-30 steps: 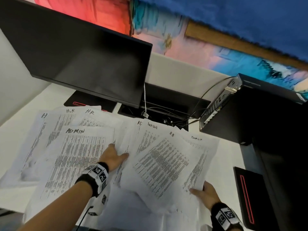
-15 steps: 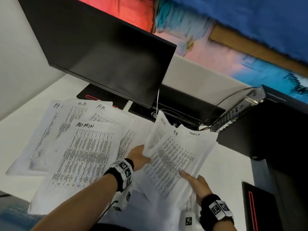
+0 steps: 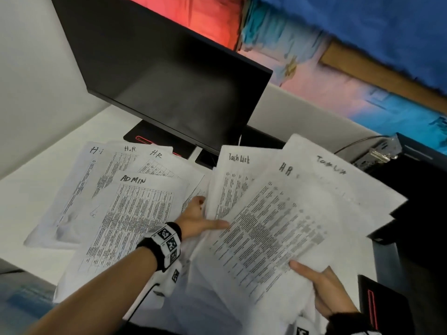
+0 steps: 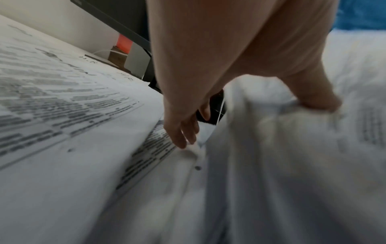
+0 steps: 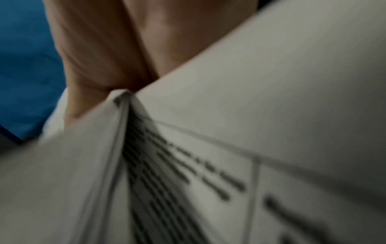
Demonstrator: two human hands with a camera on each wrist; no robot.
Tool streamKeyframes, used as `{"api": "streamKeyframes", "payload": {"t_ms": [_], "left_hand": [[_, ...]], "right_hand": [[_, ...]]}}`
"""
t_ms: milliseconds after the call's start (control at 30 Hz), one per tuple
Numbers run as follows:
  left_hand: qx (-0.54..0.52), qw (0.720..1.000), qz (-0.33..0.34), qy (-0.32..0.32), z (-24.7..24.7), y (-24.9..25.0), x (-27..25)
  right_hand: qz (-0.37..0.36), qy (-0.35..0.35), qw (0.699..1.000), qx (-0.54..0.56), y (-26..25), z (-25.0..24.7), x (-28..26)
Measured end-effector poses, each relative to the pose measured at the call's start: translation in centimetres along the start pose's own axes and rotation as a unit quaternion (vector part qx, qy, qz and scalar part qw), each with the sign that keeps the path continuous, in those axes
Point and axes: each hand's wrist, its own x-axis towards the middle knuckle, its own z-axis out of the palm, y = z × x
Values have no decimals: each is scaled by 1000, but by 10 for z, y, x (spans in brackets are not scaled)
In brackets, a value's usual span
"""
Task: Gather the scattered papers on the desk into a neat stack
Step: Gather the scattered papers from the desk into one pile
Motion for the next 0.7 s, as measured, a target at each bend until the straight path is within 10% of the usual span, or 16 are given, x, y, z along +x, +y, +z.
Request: {"api": "streamKeyframes", "payload": {"t_ms": [233,567,700], "left_hand": [[10,994,23,-109,17,38,-10],[-140,961,238,14,19,108,-30],[-165,937,306,16,10,126,-45]], "right_hand": [[16,36,999,-1,-7,-9,4],[-336,85,938,-10,-78,39,-24],[-362,66,930,-5,-83,47,-28]]}}
